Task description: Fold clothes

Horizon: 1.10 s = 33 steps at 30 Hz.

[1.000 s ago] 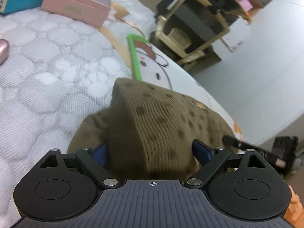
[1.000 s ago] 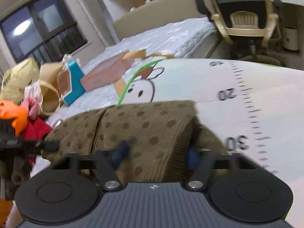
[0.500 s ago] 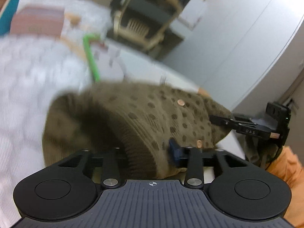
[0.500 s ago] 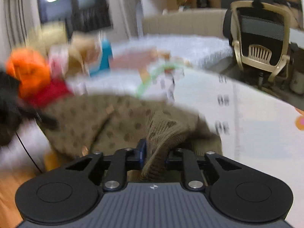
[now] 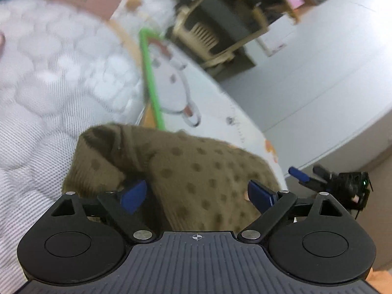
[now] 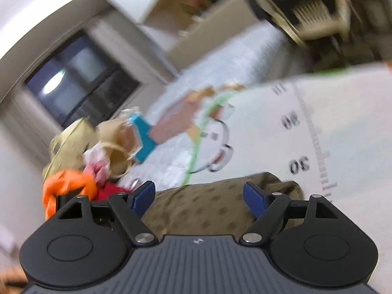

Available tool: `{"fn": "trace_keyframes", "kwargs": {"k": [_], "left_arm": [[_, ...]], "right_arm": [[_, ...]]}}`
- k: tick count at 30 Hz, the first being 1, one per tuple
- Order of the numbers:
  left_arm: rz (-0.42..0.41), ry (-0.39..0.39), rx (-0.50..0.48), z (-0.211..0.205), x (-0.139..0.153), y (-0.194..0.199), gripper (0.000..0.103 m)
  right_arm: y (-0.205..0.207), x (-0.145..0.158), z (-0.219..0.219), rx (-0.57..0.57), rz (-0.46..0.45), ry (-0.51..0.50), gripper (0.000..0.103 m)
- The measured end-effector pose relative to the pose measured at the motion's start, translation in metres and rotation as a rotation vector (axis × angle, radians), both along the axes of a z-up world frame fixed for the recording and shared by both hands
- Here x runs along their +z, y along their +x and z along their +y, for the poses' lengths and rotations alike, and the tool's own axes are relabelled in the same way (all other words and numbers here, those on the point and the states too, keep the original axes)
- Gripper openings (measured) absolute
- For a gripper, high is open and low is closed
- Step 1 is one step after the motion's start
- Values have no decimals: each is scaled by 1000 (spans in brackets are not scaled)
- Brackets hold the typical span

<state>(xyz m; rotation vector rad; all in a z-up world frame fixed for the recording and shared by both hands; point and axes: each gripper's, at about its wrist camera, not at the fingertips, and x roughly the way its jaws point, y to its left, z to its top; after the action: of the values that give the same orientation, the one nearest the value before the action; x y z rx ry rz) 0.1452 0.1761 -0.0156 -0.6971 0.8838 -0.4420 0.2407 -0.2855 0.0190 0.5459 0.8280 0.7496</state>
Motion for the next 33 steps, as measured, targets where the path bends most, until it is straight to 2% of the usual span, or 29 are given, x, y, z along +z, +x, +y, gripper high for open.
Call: {"fn": "trace_keyframes", "kwargs": {"k": [2, 3, 5, 7, 8, 10, 12, 14, 16, 18, 20, 23, 25, 27, 29, 31, 33], "left_arm": [[60, -33, -18, 0, -16, 22, 93], [75, -57, -30, 1, -22, 32, 93], [70, -93, -51, -1, -25, 55, 95], [39, -57, -50, -4, -17, 76, 95], [-8, -22, -45, -5, -8, 85, 95], [-92, 50, -33, -6, 9, 101, 95], [-138, 130, -20, -5, 21, 106, 95], [-168, 208, -11, -3, 30, 108, 95], [-159, 286, -29, 0, 34, 94, 95], [-190, 352, -61, 2, 42, 75, 95], [-248, 351, -82, 0, 54, 65, 96], [-350, 251, -111, -14, 70, 72, 98], [-348, 214, -130, -34, 60, 94, 98], [-252, 205, -146, -51, 34, 119, 99], [-213, 212, -143, -57, 23, 123, 98], [-198, 226, -132, -57, 17, 117, 99], [-184, 240, -122, -58, 12, 111, 99]], "right_arm": [[28, -29, 11, 2, 144, -9, 80], [39, -40, 19, 24, 188, -7, 80], [60, -60, 36, 68, 268, -1, 79], [77, -57, 48, 50, 215, 19, 79], [85, -54, 54, 39, 186, 29, 79], [94, -40, 59, 4, 71, 5, 76], [103, -25, 64, -32, -46, -21, 76], [99, -16, 64, -48, -108, -136, 76], [88, -10, 62, -49, -180, -261, 76], [68, -2, 62, -70, -305, -409, 76], [56, 7, 72, -64, -410, -465, 76], [42, 16, 94, -27, -544, -527, 76], [47, 9, 126, 50, -557, -532, 76], [61, -16, 155, 127, -479, -555, 77], [69, -46, 169, 166, -384, -603, 78], [61, -50, 164, 158, -415, -595, 78], [50, -38, 151, 131, -406, -565, 78]]}}
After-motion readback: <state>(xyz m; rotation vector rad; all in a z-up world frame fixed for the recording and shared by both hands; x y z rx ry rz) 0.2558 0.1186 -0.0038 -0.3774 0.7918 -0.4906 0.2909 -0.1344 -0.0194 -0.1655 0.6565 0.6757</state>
